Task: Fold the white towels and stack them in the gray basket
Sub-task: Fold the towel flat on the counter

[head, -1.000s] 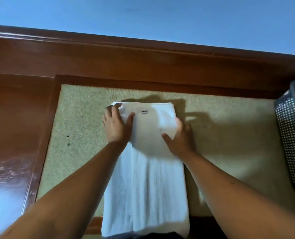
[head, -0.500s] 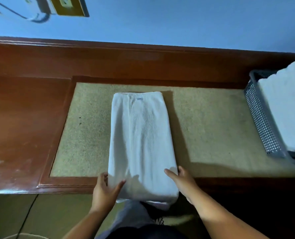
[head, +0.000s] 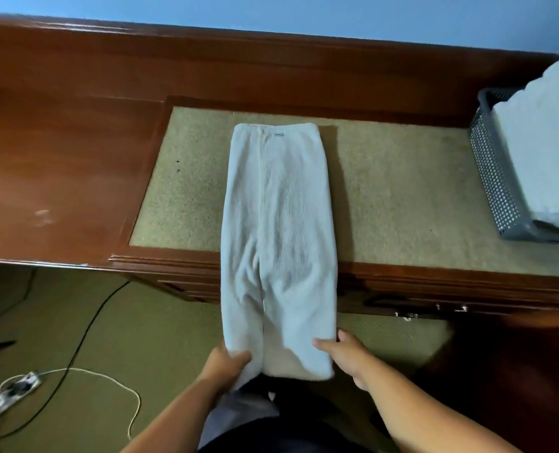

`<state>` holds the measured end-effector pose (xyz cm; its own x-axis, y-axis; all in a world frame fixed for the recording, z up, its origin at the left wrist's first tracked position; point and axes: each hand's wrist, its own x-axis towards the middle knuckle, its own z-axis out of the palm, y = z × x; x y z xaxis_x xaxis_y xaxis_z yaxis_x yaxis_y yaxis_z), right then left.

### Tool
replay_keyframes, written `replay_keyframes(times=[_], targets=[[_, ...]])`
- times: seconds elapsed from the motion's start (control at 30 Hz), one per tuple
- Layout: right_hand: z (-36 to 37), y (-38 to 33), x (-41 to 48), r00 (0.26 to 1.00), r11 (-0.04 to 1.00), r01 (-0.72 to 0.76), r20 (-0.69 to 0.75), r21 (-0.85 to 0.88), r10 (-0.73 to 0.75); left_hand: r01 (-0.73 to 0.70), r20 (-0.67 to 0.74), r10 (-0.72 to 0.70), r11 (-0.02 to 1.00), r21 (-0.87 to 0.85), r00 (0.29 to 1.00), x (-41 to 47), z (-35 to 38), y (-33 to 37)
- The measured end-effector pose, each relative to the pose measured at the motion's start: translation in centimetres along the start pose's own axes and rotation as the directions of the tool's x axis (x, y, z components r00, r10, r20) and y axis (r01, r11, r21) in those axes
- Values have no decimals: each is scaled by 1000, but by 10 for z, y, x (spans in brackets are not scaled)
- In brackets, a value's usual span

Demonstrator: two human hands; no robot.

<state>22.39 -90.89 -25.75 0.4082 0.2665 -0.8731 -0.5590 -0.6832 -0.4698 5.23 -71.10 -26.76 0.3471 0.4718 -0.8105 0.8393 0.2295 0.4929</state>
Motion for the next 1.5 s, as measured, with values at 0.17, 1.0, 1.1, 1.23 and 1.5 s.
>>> replay_keyframes(times=[0.17, 1.0, 1.1, 1.23, 1.5], targets=[[11, 29, -16, 998, 1000, 6, -60, -29, -8, -43, 26, 46, 994, -105, 999, -19, -4, -36], [88, -14, -126, 766, 867, 495, -444, -55, -465, -258, -123, 341, 863, 434, 932, -66, -57, -44], [96, -44, -128, 752, 815, 543, -315, -203, -580, -587, 41, 665, 626, 513, 745, -81, -38, -21], [99, -88, -134, 746, 786, 583, -250, -204, -618, -651, 16, 754, 557, 515, 657, -90, -24, 18], [61, -158, -136, 829, 804, 558, -106, 204, -549, -769, -216, 859, 512, 384, 464, -64, -71, 63]])
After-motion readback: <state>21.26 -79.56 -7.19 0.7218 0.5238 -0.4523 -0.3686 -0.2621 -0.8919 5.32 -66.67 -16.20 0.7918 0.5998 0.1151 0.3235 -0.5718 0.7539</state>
